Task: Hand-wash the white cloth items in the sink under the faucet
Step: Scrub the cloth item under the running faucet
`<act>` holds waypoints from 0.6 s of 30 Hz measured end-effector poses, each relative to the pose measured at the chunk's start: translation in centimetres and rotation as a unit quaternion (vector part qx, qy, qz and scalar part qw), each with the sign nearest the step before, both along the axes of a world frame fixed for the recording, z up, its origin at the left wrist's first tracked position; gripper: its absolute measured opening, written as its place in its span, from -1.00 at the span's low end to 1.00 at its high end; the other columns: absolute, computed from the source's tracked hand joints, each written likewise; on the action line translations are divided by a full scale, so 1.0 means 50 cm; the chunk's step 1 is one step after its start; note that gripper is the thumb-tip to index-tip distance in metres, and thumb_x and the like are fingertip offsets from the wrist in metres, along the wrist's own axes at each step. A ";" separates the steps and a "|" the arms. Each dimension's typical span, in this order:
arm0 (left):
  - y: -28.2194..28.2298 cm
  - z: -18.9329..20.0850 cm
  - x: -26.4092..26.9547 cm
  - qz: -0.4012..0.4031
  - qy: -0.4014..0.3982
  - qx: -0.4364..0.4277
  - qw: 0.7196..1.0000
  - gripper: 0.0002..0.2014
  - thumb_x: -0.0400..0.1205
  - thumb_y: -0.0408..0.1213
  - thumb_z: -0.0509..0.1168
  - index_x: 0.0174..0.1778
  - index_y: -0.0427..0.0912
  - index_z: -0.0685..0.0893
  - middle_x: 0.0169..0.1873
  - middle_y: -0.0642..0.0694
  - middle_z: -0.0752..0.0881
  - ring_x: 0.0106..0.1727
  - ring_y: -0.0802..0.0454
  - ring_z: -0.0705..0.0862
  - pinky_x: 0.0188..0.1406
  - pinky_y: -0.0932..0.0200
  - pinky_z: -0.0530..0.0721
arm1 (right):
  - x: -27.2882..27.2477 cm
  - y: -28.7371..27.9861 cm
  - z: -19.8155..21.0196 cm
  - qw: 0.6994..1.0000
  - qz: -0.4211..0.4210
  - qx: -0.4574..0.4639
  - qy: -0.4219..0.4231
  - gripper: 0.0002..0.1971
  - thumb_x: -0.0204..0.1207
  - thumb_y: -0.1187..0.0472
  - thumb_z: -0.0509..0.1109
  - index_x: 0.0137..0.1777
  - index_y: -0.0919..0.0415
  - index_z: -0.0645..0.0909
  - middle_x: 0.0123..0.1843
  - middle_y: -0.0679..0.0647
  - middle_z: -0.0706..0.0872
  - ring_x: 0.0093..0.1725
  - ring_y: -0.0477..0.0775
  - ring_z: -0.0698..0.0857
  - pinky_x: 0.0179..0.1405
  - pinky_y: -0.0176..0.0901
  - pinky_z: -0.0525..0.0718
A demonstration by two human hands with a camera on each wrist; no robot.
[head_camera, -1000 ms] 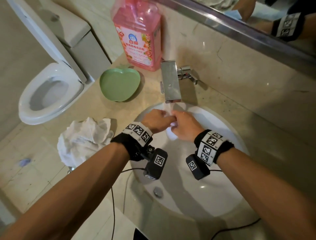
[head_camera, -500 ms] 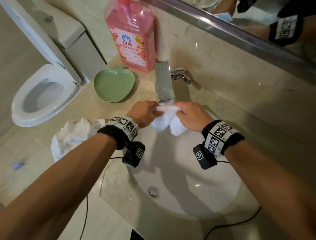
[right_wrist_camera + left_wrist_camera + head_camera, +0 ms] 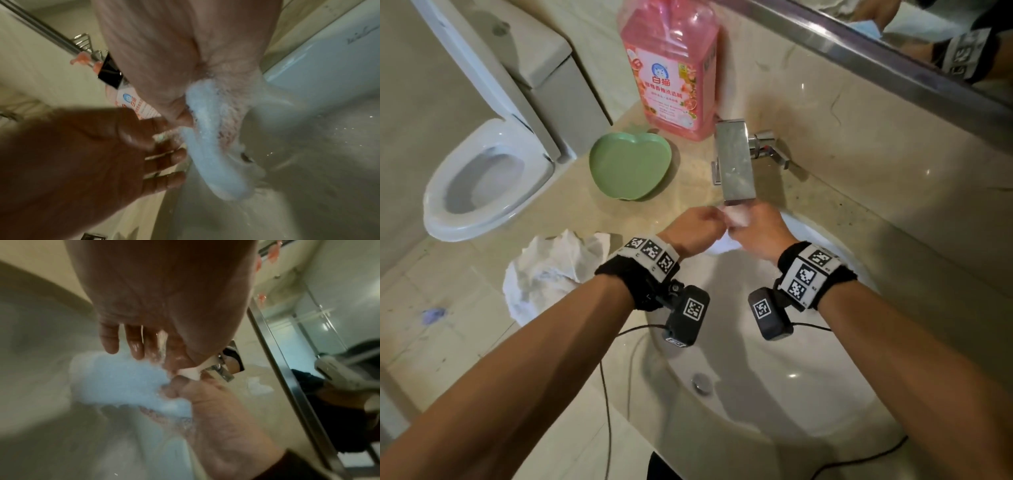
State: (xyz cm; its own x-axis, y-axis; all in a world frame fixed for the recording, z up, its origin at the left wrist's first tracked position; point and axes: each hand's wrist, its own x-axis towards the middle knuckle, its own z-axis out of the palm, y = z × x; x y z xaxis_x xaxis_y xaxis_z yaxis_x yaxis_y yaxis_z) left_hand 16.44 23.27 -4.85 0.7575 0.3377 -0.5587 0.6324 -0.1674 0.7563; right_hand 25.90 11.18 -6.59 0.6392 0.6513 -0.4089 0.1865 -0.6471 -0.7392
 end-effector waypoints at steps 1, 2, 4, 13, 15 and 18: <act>0.011 -0.008 -0.003 -0.003 -0.007 0.048 0.999 -0.68 0.47 -0.32 0.31 0.15 -0.12 0.67 0.17 -0.12 0.67 0.13 -0.04 0.64 -0.08 0.26 0.53 | 0.003 0.000 0.001 0.999 -0.019 0.014 0.022 -0.52 0.51 0.39 0.40 0.46 0.17 0.61 0.31 0.16 0.73 0.33 0.17 0.68 0.35 0.08 0.66; 0.023 -0.016 -0.007 -0.013 -0.017 0.090 0.996 -0.62 0.47 -0.38 0.34 0.24 -0.16 0.59 0.22 -0.17 0.61 0.17 -0.07 0.63 -0.05 0.25 0.54 | 0.006 0.000 0.002 0.999 -0.031 0.024 0.036 -0.55 0.49 0.42 0.36 0.39 0.21 0.64 0.25 0.17 0.76 0.28 0.16 0.71 0.30 0.07 0.70; 0.046 -0.032 -0.014 -0.082 -0.014 0.120 0.989 -0.39 0.44 -0.40 0.46 0.42 -0.13 0.45 0.35 -0.18 0.51 0.31 -0.09 0.57 0.10 0.22 0.53 | 0.013 -0.003 0.001 0.998 -0.035 0.024 0.044 -0.65 0.47 0.44 0.33 0.21 0.21 0.73 0.13 0.17 0.80 0.18 0.14 0.76 0.15 -0.02 0.77; 0.020 -0.088 0.019 -0.205 -0.034 0.175 0.962 -0.35 0.40 -0.18 0.60 0.43 -0.08 0.59 0.30 -0.07 0.69 0.27 -0.04 0.65 0.21 0.23 0.51 | 0.041 -0.054 0.011 0.990 -0.049 0.092 0.095 -0.60 0.39 0.55 0.36 -0.06 -0.01 0.73 0.00 0.00 0.80 -0.08 -0.07 0.75 -0.13 -0.14 0.71; 0.014 -0.089 0.031 -0.201 -0.063 0.235 0.949 -0.56 0.50 -0.22 0.48 0.32 -0.15 0.67 0.23 -0.16 0.73 0.19 -0.09 0.68 0.04 0.36 0.40 | 0.053 -0.071 0.017 0.992 -0.024 0.083 0.090 -0.59 0.37 0.56 0.42 -0.11 -0.04 0.72 0.08 0.03 0.79 -0.14 -0.19 0.75 -0.30 -0.33 0.68; 0.009 -0.083 0.046 -0.209 -0.055 0.295 0.931 -0.74 0.57 -0.32 0.36 0.16 -0.25 0.70 0.14 -0.28 0.73 0.14 -0.26 0.70 0.01 0.23 0.48 | 0.065 -0.085 0.018 0.988 -0.013 0.036 0.153 -0.68 0.33 0.43 0.63 -0.15 0.04 0.60 0.16 0.08 0.76 -0.10 -0.14 0.79 -0.27 -0.22 0.79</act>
State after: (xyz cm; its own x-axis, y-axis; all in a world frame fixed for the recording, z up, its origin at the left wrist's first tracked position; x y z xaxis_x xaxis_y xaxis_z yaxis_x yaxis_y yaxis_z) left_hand 18.74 23.74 -8.99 0.9334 0.2236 -0.2807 0.3426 -0.7880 0.5115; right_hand 29.14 6.94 -5.70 0.5096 0.6708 -0.5388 -0.0675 -0.5931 -0.8023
